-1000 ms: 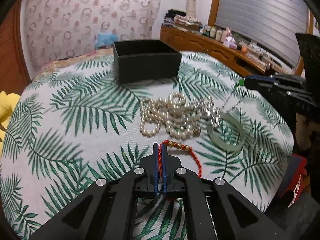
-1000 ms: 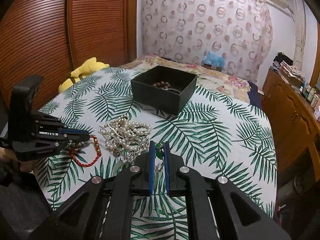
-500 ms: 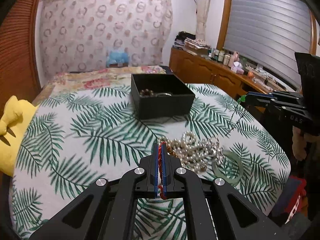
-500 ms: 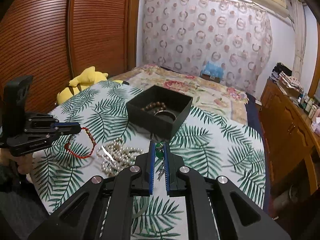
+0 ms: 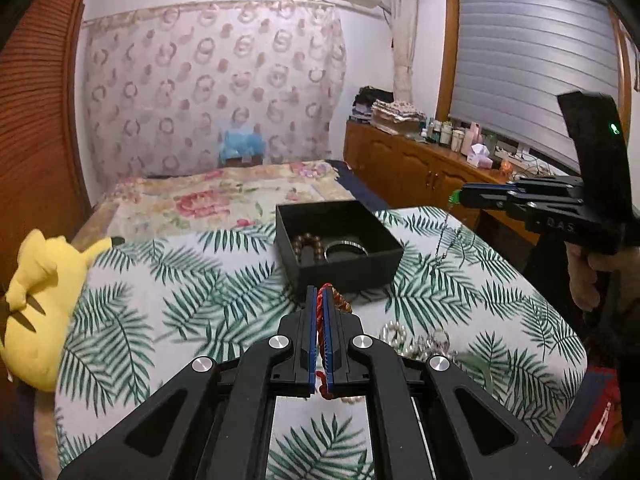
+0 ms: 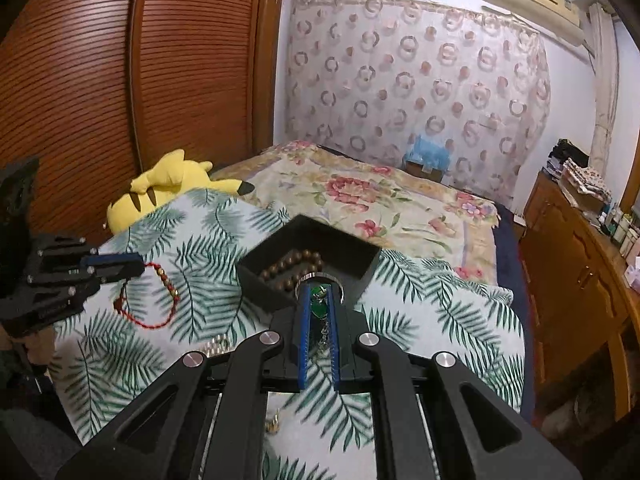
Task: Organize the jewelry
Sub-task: 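Carry the red bracelet and green pendant into the black box and open both tools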
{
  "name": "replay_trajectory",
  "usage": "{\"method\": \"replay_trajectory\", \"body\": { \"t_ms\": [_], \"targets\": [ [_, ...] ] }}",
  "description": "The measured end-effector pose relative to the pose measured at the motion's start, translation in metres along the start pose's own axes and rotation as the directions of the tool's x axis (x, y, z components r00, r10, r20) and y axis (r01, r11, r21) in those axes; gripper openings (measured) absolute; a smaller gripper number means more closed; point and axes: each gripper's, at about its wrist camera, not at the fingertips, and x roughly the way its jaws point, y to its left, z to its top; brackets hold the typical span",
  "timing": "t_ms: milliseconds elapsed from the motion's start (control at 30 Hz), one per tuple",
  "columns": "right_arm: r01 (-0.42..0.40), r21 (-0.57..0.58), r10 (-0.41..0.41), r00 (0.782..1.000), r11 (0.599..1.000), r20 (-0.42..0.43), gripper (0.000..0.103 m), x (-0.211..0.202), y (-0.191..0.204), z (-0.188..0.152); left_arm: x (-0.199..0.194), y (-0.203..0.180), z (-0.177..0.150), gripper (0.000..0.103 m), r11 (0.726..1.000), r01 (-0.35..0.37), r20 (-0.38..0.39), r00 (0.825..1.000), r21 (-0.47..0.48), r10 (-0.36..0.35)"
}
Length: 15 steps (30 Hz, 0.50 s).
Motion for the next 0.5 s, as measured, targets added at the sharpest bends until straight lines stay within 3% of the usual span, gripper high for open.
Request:
{"method": "replay_trajectory", "body": {
  "t_ms": [500],
  "targets": [
    [-0.032,0.06,0.034,0.999,0.998,-0.028,0.01,0.062,-0.014,0.05,0.026,0.008,0.039,0.002,0.999,-0.03,0.014,0.999,0.019,0.03]
  ]
}}
